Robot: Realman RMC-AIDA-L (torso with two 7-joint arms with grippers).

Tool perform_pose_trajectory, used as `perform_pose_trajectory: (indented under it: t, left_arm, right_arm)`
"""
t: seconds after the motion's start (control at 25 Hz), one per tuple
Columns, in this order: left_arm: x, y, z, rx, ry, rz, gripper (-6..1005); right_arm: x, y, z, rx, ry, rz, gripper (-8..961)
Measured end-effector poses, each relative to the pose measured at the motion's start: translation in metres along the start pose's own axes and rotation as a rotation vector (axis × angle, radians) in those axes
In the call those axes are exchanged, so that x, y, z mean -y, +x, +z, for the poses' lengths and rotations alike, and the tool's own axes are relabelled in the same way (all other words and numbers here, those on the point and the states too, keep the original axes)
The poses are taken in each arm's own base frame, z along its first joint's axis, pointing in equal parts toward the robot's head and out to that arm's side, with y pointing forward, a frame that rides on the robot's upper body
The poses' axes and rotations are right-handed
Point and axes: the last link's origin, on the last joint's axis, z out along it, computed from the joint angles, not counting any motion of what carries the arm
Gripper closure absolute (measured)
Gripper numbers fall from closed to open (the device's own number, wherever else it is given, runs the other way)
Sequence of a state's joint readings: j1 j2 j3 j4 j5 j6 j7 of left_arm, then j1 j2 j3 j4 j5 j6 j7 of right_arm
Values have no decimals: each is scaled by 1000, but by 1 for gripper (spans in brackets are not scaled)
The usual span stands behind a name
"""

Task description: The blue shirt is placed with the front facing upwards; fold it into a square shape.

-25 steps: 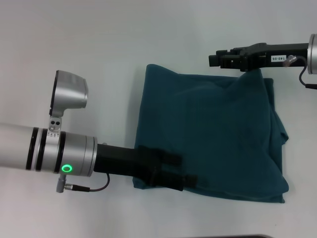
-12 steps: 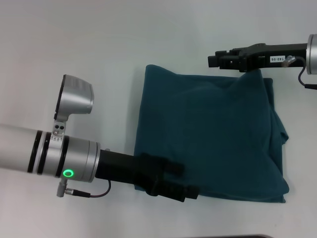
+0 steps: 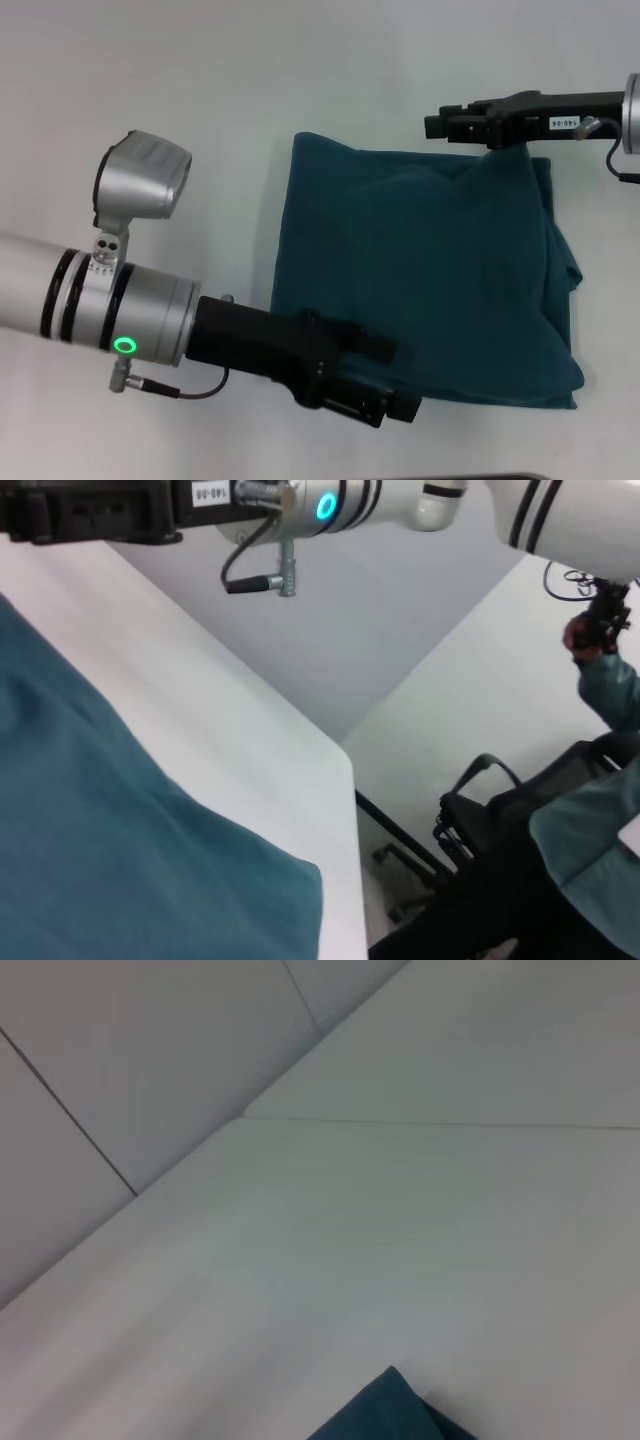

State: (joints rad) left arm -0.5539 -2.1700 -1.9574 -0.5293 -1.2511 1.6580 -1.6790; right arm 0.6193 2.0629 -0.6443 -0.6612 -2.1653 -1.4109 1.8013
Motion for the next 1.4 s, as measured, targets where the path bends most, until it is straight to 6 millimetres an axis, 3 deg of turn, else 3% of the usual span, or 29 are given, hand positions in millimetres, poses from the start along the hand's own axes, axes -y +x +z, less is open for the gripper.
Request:
perform_pose_trajectory:
  t: [0.36, 0.8, 1.16, 1.4]
  left_arm:
    - [18, -3, 11, -15, 96, -57, 84]
    - [15, -12, 18, 55, 78, -56, 85]
    - [-2, 7, 15, -4, -36, 16, 85]
    - [13, 18, 20, -59, 59, 8, 86]
  right_arm:
    - [1, 2, -1, 0, 4, 4, 579]
    - [1, 2, 0, 0, 5, 4, 579]
    - [1, 3, -1, 0, 6, 5, 579]
    - [0, 3, 0, 1, 4, 5, 579]
